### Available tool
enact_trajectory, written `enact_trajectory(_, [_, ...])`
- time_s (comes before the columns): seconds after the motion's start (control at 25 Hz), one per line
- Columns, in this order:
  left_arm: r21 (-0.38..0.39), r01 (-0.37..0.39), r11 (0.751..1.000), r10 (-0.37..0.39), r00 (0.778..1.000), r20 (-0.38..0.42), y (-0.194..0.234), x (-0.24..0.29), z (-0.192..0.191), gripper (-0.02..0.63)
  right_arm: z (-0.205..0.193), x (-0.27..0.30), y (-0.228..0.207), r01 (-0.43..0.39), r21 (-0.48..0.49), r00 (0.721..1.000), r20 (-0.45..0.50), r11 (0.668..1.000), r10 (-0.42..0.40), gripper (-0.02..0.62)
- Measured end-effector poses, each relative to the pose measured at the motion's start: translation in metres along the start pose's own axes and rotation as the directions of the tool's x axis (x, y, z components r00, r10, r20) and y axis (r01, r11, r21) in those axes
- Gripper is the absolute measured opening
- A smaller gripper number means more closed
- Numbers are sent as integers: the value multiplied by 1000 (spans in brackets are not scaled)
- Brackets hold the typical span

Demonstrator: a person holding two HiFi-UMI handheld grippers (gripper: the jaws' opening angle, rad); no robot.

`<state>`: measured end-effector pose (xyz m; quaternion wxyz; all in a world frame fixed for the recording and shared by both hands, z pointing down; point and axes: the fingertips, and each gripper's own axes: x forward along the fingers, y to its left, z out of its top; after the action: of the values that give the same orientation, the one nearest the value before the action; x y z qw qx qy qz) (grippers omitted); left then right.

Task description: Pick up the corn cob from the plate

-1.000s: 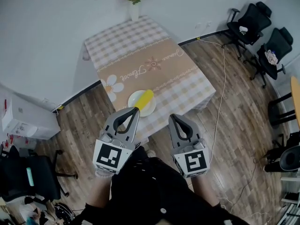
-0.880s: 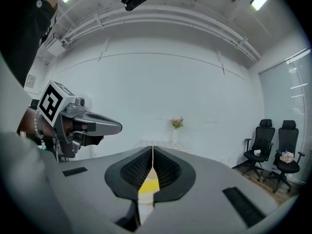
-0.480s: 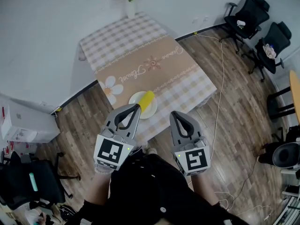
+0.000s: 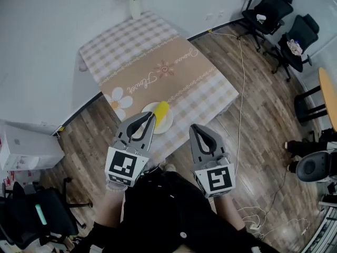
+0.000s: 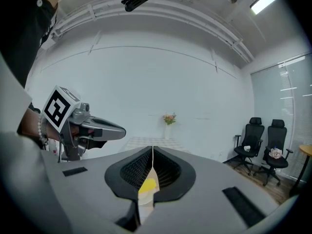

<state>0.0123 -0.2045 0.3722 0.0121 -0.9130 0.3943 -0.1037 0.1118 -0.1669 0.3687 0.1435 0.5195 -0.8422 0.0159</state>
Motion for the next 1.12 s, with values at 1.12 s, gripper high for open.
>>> enact_trajectory(1.12, [-160, 131, 978, -177, 933, -315, -2, 89, -136, 218, -27, -27, -18, 188, 38, 976, -120, 982, -182, 43])
